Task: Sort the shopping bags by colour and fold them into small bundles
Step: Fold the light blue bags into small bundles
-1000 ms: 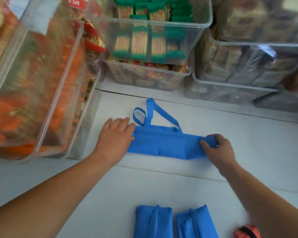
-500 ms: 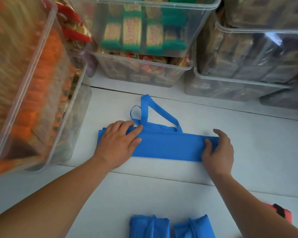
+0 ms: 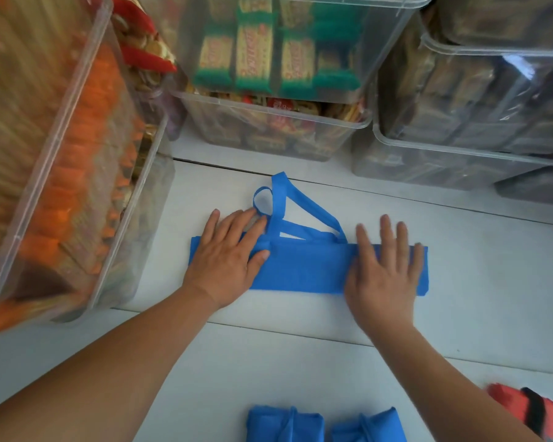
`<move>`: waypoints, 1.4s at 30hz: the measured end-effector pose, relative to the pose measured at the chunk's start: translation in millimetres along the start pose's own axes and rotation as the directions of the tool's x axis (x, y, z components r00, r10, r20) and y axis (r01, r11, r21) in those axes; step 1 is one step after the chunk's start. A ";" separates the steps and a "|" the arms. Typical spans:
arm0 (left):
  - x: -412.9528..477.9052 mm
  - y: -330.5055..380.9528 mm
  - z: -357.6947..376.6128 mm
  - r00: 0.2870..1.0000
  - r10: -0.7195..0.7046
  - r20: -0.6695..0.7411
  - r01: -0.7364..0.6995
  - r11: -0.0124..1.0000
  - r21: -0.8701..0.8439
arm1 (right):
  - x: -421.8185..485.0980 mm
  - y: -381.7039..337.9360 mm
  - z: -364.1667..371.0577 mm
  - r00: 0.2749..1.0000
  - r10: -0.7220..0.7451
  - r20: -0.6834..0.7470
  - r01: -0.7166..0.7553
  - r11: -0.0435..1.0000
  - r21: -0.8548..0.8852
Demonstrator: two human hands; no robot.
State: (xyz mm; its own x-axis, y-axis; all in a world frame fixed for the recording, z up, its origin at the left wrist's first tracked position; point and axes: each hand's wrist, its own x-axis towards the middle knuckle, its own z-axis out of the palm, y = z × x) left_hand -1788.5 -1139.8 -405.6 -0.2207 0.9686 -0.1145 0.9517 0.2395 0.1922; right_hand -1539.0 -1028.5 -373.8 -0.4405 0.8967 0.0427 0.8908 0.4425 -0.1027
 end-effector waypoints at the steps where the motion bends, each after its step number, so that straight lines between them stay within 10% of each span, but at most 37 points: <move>1: 0.3 0.8 0.8 1.000 -0.010 0.029 0.009 1.000 0.026 | -3.0 -18.9 3.0 0.996 0.017 0.085 -0.019 1.000 0.018; 4: 1.9 0.8 1.3 0.997 -0.019 0.074 0.016 0.999 0.043 | -11.7 -46.8 23.0 0.934 0.068 0.350 -0.069 0.998 -0.009; 13: -39.2 -34.1 6.7 0.981 0.100 -0.169 -0.144 0.951 -0.273 | -4.5 -44.3 25.2 0.931 0.056 0.361 -0.056 0.998 -0.010; 18: -45.2 -28.5 -17.7 0.972 -0.236 -0.007 0.227 0.941 -0.250 | 1.6 -39.7 19.9 0.917 -0.005 0.398 0.015 1.000 -0.020; 22: -29.5 -20.1 -34.1 0.905 -0.363 0.219 0.409 0.885 -0.222 | 0.2 -55.8 20.1 0.976 0.005 0.215 0.027 0.989 -0.148; 29: -39.9 -10.1 -50.1 0.893 -0.341 0.294 0.409 0.887 -0.214 | -14.4 -86.5 14.9 0.999 0.002 0.045 -0.010 0.985 0.173; 34: -82.9 4.0 -66.0 0.870 -0.393 0.298 0.492 0.642 -0.588 | -34.3 -95.4 0.1 0.953 -0.054 0.297 -0.052 0.939 0.340; 38: -126.9 9.6 -86.6 0.738 -0.536 0.410 0.602 0.250 -0.759 | -52.3 -115.8 -14.6 0.854 -0.111 0.508 -0.105 0.920 0.377; 42: -178.1 12.7 -106.2 0.805 -0.404 0.435 0.545 0.211 -0.812 | -85.5 -134.2 -22.5 0.777 -0.266 0.570 0.013 0.913 0.408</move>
State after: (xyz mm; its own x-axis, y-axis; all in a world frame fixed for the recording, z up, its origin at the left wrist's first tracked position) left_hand -1759.7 -1302.2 -279.2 -0.4696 0.6535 -0.5937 -0.0926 0.6323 0.7692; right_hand -1618.4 -1164.4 -341.3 -0.6424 0.5755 -0.5061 0.7624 0.4123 -0.4988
